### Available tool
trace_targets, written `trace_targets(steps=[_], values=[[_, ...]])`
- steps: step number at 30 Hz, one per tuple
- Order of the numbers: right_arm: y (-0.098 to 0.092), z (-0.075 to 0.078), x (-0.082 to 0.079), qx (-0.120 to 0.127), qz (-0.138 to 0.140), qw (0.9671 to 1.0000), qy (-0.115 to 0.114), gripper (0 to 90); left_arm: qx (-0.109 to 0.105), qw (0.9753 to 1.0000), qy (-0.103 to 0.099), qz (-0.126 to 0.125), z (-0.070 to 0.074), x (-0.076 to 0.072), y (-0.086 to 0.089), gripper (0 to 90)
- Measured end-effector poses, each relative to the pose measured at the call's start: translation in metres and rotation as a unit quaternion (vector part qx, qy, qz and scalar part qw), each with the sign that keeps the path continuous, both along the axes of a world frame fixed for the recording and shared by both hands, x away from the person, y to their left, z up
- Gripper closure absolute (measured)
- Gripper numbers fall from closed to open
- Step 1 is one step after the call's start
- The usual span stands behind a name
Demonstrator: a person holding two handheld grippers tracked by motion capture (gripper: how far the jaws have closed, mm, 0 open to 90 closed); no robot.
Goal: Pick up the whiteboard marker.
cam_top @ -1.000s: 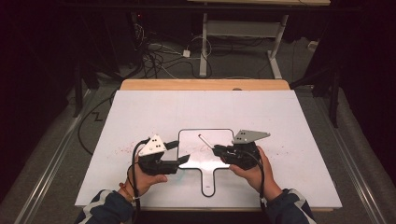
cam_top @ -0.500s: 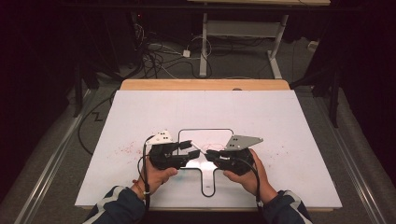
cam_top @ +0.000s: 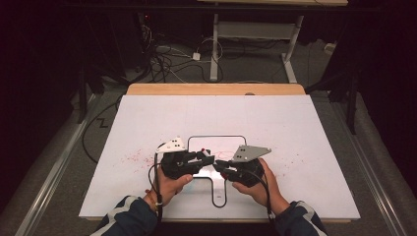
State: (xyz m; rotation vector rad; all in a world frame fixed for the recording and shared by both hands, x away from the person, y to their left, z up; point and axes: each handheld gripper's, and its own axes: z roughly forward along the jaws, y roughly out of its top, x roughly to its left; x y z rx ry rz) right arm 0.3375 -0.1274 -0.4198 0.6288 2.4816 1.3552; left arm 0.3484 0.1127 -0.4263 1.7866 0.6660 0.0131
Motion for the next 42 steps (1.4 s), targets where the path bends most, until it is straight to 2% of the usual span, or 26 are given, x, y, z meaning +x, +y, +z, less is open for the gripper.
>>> trace_targets(steps=[3, 5, 9, 11, 19, 23, 25, 28, 29, 30, 31, 32, 33, 34, 35, 36, 37, 38, 39, 40, 41, 42], values=[[0.001, -0.001, 0.000, -0.002, -0.001, 1.0000, -0.001, 81.9, 0.004, 1.0000, -0.006, 0.004, 0.002, -0.001, -0.002, 66.8], [0.002, -0.002, 0.000, -0.005, -0.001, 1.0000, -0.002, 81.9, 0.010, 0.9998, -0.014, 0.010, 0.003, -0.002, -0.004, 71.7], [0.005, -0.003, -0.001, -0.012, 0.001, 0.9999, -0.007, 81.9, 0.010, 0.9997, -0.023, 0.000, 0.004, -0.005, -0.006, 77.1], [0.007, -0.003, -0.001, -0.013, -0.001, 0.9999, -0.007, 81.8, 0.018, 0.9994, -0.030, 0.002, 0.005, -0.007, -0.008, 77.9], [0.010, -0.004, -0.002, -0.012, -0.007, 0.9997, -0.019, 80.4, 0.017, 0.9993, -0.033, 0.004, 0.006, -0.007, -0.006, 78.1], [0.016, -0.006, -0.001, -0.012, -0.011, 0.9996, -0.024, 79.0, 0.031, 0.9986, -0.041, 0.013, 0.008, -0.008, -0.008, 78.2], [0.020, -0.006, -0.002, -0.020, -0.015, 0.9991, -0.033, 81.0, 0.035, 0.9983, -0.042, 0.017, 0.008, -0.008, -0.007, 78.2], [0.020, -0.007, 0.000, -0.014, -0.018, 0.9993, -0.031, 81.7, 0.039, 0.9980, -0.045, 0.020, 0.009, -0.008, -0.006, 78.0], [0.022, -0.007, 0.002, -0.013, -0.019, 0.9992, -0.034, 81.9, 0.044, 0.9972, -0.052, 0.030, 0.010, -0.008, -0.005, 77.8], [0.024, -0.007, 0.003, -0.013, -0.020, 0.9991, -0.036, 81.9, 0.046, 0.9970, -0.054, 0.032, 0.011, -0.008, -0.004, 76.2], [0.026, -0.007, 0.004, -0.014, -0.018, 0.9989, -0.041, 81.9, 0.053, 0.9965, -0.057, 0.031, 0.013, -0.008, -0.004, 66.7], [0.029, -0.008, 0.006, -0.013, -0.015, 0.9988, -0.044, 82.0, 0.062, 0.9955, -0.064, 0.032, 0.014, -0.009, -0.003, 56.5], [0.031, -0.009, 0.009, -0.010, -0.013, 0.9989, -0.044, 82.0, 0.071, 0.9937, -0.078, 0.038, 0.016, -0.010, 0.000, 51.9], [0.033, -0.010, 0.011, -0.009, -0.013, 0.9989, -0.044, 82.0, 0.075, 0.9921, -0.092, 0.043, 0.018, -0.012, 0.003, 51.0], [0.033, -0.010, 0.011, -0.009, -0.013, 0.9989, -0.044, 82.0, 0.075, 0.9921, -0.092, 0.043, 0.018, -0.012, 0.003, 46.7], [0.036, -0.014, 0.016, -0.009, -0.008, 0.9990, -0.042, 82.0, 0.083, 0.9888, -0.111, 0.054, 0.023, -0.015, 0.009, 38.8], [0.037, -0.015, 0.019, -0.010, -0.009, 0.9990, -0.042, 82.0, 0.091, 0.9862, -0.123, 0.064, 0.026, -0.017, 0.012, 32.3], [0.037, -0.016, 0.021, -0.010, -0.009, 0.9989, -0.044, 82.0, 0.098, 0.9837, -0.134, 0.069, 0.028, -0.019, 0.015, 29.3], [0.037, -0.016, 0.023, -0.007, -0.009, 0.9990, -0.044, 82.0, 0.105, 0.9816, -0.144, 0.068, 0.029, -0.021, 0.019, 26.7], [0.037, -0.017, 0.025, -0.005, -0.011, 0.9988, -0.046, 82.1, 0.105, 0.9816, -0.144, 0.068, 0.029, -0.021, 0.019, 24.1], [0.036, -0.016, 0.026, -0.004, -0.015, 0.9988, -0.046, 82.0, 0.127, 0.9747, -0.167, 0.077, 0.030, -0.027, 0.027, 22.9], [0.036, -0.016, 0.027, 0.001, -0.014, 0.9989, -0.045, 82.0, 0.135, 0.9724, -0.172, 0.080, 0.029, -0.029, 0.032, 22.6]])
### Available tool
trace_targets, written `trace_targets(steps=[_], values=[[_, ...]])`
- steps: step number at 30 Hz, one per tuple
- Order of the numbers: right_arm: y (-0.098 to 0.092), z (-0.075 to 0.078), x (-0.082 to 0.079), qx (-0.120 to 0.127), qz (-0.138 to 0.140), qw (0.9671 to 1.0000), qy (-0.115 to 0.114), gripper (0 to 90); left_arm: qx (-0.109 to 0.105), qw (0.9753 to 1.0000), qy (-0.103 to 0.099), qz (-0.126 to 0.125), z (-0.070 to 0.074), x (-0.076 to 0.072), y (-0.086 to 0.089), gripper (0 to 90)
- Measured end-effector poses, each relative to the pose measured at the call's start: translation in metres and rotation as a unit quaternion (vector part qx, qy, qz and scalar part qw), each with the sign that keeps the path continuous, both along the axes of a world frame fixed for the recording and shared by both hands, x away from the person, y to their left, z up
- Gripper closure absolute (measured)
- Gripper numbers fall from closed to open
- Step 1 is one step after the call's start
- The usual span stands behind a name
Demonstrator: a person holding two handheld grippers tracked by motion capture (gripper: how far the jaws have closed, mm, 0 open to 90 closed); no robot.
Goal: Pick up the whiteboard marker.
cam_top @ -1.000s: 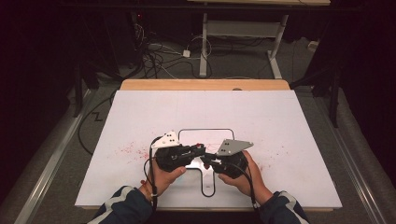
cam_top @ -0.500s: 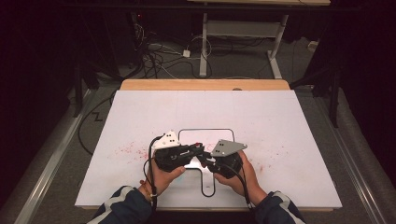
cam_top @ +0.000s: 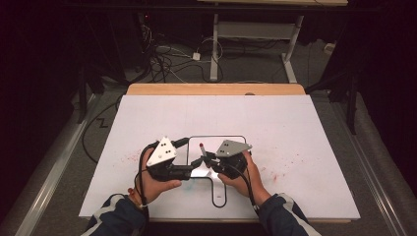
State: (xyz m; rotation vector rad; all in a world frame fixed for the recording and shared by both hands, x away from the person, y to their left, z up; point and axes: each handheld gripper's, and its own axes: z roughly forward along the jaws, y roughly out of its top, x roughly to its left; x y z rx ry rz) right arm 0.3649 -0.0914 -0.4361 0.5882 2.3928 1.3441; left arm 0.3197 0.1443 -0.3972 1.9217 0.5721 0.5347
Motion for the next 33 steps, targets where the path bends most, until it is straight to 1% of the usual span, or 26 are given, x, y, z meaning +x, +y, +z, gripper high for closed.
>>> trace_targets(steps=[3, 4, 5, 6, 8, 9, 10, 11, 12, 13, 14, 15, 16, 17, 18, 19, 20, 23, 24, 25, 26, 27, 28, 33], values=[[-0.001, 0.000, 0.004, 0.003, -0.006, 1.0000, -0.002, 82.0, 0.030, 0.9994, -0.012, 0.013, -0.006, -0.005, 0.014, 20.8], [-0.001, -0.001, 0.005, 0.007, -0.008, 0.9999, -0.002, 82.0, 0.039, 0.9989, -0.017, 0.018, -0.009, -0.006, 0.019, 20.7], [-0.002, -0.001, 0.006, 0.008, -0.011, 0.9999, 0.000, 82.0, 0.039, 0.9989, -0.017, 0.018, -0.009, -0.006, 0.019, 20.4], [-0.002, -0.002, 0.007, 0.010, -0.011, 0.9999, 0.000, 82.0, 0.047, 0.9985, -0.017, 0.023, -0.013, -0.008, 0.025, 20.2], [-0.003, -0.002, 0.009, 0.013, -0.012, 0.9998, -0.001, 82.0, 0.057, 0.9979, -0.011, 0.029, -0.021, -0.010, 0.035, 20.2], [-0.003, -0.001, 0.010, 0.013, -0.013, 0.9998, -0.001, 82.0, 0.073, 0.9965, -0.001, 0.040, -0.029, -0.012, 0.045, 20.2], [-0.003, -0.001, 0.010, 0.013, -0.013, 0.9998, -0.001, 82.0, 0.073, 0.9965, -0.001, 0.040, -0.029, -0.012, 0.045, 20.2], [-0.002, -0.001, 0.011, 0.019, -0.010, 0.9998, -0.001, 82.0, 0.083, 0.9954, -0.004, 0.048, -0.033, -0.013, 0.049, 20.2], [-0.002, -0.002, 0.011, 0.022, -0.009, 0.9997, 0.002, 82.0, 0.094, 0.9938, -0.001, 0.059, -0.040, -0.017, 0.058, 20.2], [-0.002, -0.002, 0.012, 0.021, -0.006, 0.9998, 0.001, 82.0, 0.098, 0.9934, 0.000, 0.060, -0.043, -0.018, 0.062, 20.2], [-0.001, -0.002, 0.012, 0.023, -0.004, 0.9997, 0.002, 82.0, 0.098, 0.9934, 0.000, 0.060, -0.043, -0.018, 0.062, 20.2], [-0.001, -0.002, 0.013, 0.024, -0.005, 0.9997, 0.002, 82.0, 0.102, 0.9925, 0.007, 0.066, -0.048, -0.021, 0.069, 20.2], [-0.001, -0.003, 0.014, 0.025, -0.006, 0.9997, 0.003, 82.0, 0.102, 0.9925, 0.007, 0.066, -0.048, -0.021, 0.069, 20.2], [-0.001, -0.003, 0.015, 0.025, -0.005, 0.9997, 0.002, 82.0, 0.100, 0.9925, 0.009, 0.070, -0.050, -0.023, 0.072, 20.2], [0.000, -0.003, 0.016, 0.027, -0.006, 0.9996, 0.001, 82.0, 0.098, 0.9920, 0.015, 0.078, -0.054, -0.026, 0.078, 20.2], [0.000, -0.004, 0.017, 0.027, -0.007, 0.9996, 0.001, 82.0, 0.098, 0.9920, 0.015, 0.078, -0.054, -0.026, 0.078, 20.2], [0.000, -0.004, 0.017, 0.028, -0.009, 0.9996, 0.002, 82.0, 0.099, 0.9913, 0.020, 0.085, -0.057, -0.027, 0.083, 20.2], [0.000, -0.004, 0.017, 0.029, -0.010, 0.9995, 0.002, 82.0, 0.106, 0.9897, 0.022, 0.093, -0.060, -0.028, 0.087, 20.2], [0.000, -0.004, 0.017, 0.030, -0.011, 0.9995, 0.002, 82.0, 0.105, 0.9896, 0.023, 0.096, -0.061, -0.027, 0.088, 20.2], [0.000, -0.004, 0.017, 0.028, -0.013, 0.9995, 0.000, 82.0, 0.100, 0.9900, 0.023, 0.097, -0.061, -0.027, 0.089, 20.2], [0.000, -0.005, 0.018, 0.030, -0.012, 0.9995, 0.002, 82.1, 0.100, 0.9900, 0.023, 0.097, -0.061, -0.027, 0.089, 20.2], [0.000, -0.005, 0.017, 0.031, -0.010, 0.9995, 0.005, 82.0, 0.100, 0.9902, 0.017, 0.097, -0.062, -0.026, 0.090, 20.2], [0.001, -0.005, 0.017, 0.029, -0.011, 0.9995, 0.003, 82.0, 0.104, 0.9897, 0.018, 0.096, -0.062, -0.025, 0.090, 20.2], [0.004, -0.006, 0.016, 0.028, -0.007, 0.9996, 0.002, 82.0, 0.102, 0.9904, 0.024, 0.090, -0.064, -0.024, 0.089, 20.3]])
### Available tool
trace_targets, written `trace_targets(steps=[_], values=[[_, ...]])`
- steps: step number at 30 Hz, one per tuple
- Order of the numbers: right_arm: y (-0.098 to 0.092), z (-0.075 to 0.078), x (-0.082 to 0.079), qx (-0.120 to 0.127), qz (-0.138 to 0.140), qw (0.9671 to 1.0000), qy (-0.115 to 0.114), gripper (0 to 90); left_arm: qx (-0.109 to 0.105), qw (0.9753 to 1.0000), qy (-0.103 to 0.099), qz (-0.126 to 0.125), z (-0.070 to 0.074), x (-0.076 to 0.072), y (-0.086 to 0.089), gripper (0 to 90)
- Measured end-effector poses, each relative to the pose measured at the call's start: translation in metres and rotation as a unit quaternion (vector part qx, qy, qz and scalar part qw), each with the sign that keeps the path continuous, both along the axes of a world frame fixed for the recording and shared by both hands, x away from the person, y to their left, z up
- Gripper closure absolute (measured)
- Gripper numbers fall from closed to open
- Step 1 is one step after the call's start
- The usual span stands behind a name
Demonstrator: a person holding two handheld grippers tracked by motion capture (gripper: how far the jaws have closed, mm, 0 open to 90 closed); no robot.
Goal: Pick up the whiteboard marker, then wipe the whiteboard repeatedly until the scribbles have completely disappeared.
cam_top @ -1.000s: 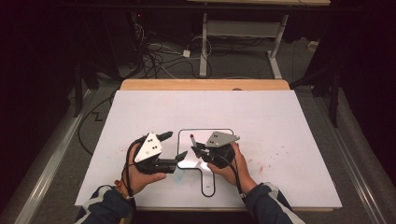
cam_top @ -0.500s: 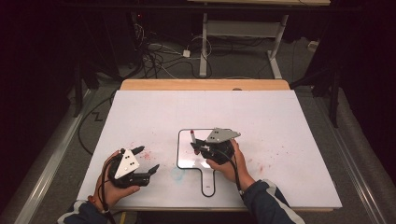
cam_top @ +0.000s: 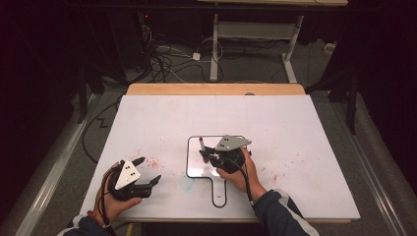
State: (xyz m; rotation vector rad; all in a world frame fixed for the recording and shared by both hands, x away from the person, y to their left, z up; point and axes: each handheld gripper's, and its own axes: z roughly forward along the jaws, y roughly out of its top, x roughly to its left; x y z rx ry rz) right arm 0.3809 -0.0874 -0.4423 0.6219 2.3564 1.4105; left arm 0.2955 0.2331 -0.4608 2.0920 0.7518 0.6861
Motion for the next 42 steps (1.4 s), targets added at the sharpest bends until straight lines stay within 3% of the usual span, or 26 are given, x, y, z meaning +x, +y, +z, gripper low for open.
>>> trace_targets(steps=[6, 14, 17, 21, 25, 29, 35, 42], values=[[0.005, -0.003, 0.003, -0.001, 0.003, 1.0000, 0.006, 82.0, 0.001, 0.9999, 0.013, -0.004, -0.003, -0.003, -0.001, 20.9], [0.018, -0.005, 0.005, -0.010, 0.018, 0.9998, 0.008, 82.0, 0.010, 0.9999, 0.006, 0.001, -0.003, -0.008, 0.003, 20.4], [0.027, -0.008, 0.011, -0.015, 0.027, 0.9994, 0.015, 82.0, 0.011, 0.9997, 0.019, 0.006, -0.005, -0.012, 0.005, 20.5], [0.037, -0.016, 0.018, -0.033, 0.037, 0.9985, 0.022, 82.0, 0.016, 0.9997, 0.014, 0.011, -0.005, -0.015, 0.008, 20.5], [0.039, -0.017, 0.021, -0.027, 0.040, 0.9985, 0.026, 82.1, 0.016, 0.9997, 0.015, 0.011, -0.005, -0.017, 0.009, 20.5], [0.031, -0.016, 0.025, -0.037, 0.041, 0.9982, 0.023, 82.1, 0.019, 0.9997, 0.015, 0.006, -0.005, -0.018, 0.007, 20.5], [0.004, -0.013, 0.032, -0.056, 0.011, 0.9983, 0.010, 82.1, 0.022, 0.9996, 0.019, -0.001, -0.006, -0.018, 0.006, 20.5], [-0.013, -0.014, 0.040, -0.055, -0.015, 0.9984, 0.008, 82.1, 0.023, 0.9996, 0.017, -0.003, -0.005, -0.021, 0.005, 20.5]])
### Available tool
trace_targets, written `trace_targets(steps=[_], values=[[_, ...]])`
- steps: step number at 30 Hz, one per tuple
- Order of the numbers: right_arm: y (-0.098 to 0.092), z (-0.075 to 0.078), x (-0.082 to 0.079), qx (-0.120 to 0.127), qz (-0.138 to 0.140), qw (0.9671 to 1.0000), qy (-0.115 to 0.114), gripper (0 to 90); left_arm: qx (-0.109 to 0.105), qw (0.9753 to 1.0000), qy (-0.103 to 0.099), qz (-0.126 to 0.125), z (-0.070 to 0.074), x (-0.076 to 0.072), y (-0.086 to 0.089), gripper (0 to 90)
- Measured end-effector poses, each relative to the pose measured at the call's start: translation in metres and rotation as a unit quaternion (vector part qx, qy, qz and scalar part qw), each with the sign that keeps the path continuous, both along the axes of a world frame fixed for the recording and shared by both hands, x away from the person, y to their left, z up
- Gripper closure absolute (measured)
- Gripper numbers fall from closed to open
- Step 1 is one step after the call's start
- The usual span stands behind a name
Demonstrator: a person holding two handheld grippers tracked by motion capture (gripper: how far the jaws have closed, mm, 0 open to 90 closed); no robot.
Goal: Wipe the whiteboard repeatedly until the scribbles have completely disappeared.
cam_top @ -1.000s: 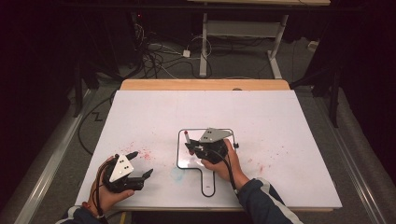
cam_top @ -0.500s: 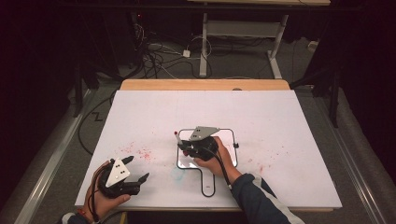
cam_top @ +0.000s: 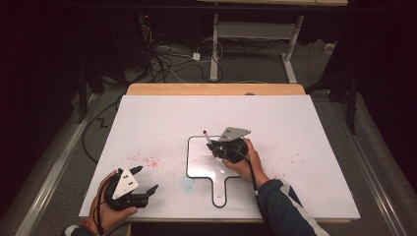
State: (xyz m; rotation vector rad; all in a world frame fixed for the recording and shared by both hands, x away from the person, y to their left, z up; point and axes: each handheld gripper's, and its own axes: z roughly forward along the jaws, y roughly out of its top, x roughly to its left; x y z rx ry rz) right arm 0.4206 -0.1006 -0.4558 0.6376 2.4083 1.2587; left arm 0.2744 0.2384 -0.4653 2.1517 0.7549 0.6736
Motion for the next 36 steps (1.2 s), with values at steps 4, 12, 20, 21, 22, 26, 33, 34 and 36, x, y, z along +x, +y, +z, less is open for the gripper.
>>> trace_targets(steps=[4, 12, 20, 21, 22, 26, 33, 34, 36], values=[[0.016, -0.002, -0.003, 0.008, 0.022, 0.9997, 0.003, 82.1, 0.000, 1.0000, 0.004, -0.001, -0.001, 0.001, -0.001, 20.5], [0.048, -0.005, -0.007, 0.024, 0.070, 0.9971, 0.017, 82.1, 0.000, 0.9999, 0.014, -0.004, -0.002, 0.001, -0.001, 20.5], [0.023, -0.002, 0.006, 0.007, 0.027, 0.9995, 0.017, 82.2, -0.002, 0.9998, 0.016, -0.006, -0.002, 0.000, -0.002, 20.5], [0.018, -0.002, 0.007, 0.004, 0.019, 0.9997, 0.017, 82.2, -0.002, 0.9998, 0.017, -0.007, -0.002, 0.001, -0.002, 20.5], [0.014, -0.001, 0.008, 0.002, 0.013, 0.9998, 0.016, 82.1, -0.002, 0.9998, 0.017, -0.007, -0.003, 0.001, -0.003, 20.5], [0.012, -0.003, 0.011, 0.010, 0.011, 0.9997, 0.019, 82.1, -0.003, 0.9998, 0.018, -0.009, -0.002, 0.001, -0.005, 20.5], [0.042, -0.006, 0.006, 0.025, 0.046, 0.9982, 0.030, 82.1, -0.005, 0.9997, 0.020, -0.011, -0.002, 0.001, -0.005, 20.5], [0.051, -0.006, 0.005, 0.026, 0.054, 0.9977, 0.032, 82.1, -0.007, 0.9997, 0.019, -0.012, -0.002, 0.001, -0.005, 20.5], [0.058, -0.006, 0.004, 0.027, 0.058, 0.9975, 0.032, 82.1, -0.007, 0.9997, 0.018, -0.012, -0.002, 0.001, -0.004, 20.5]])
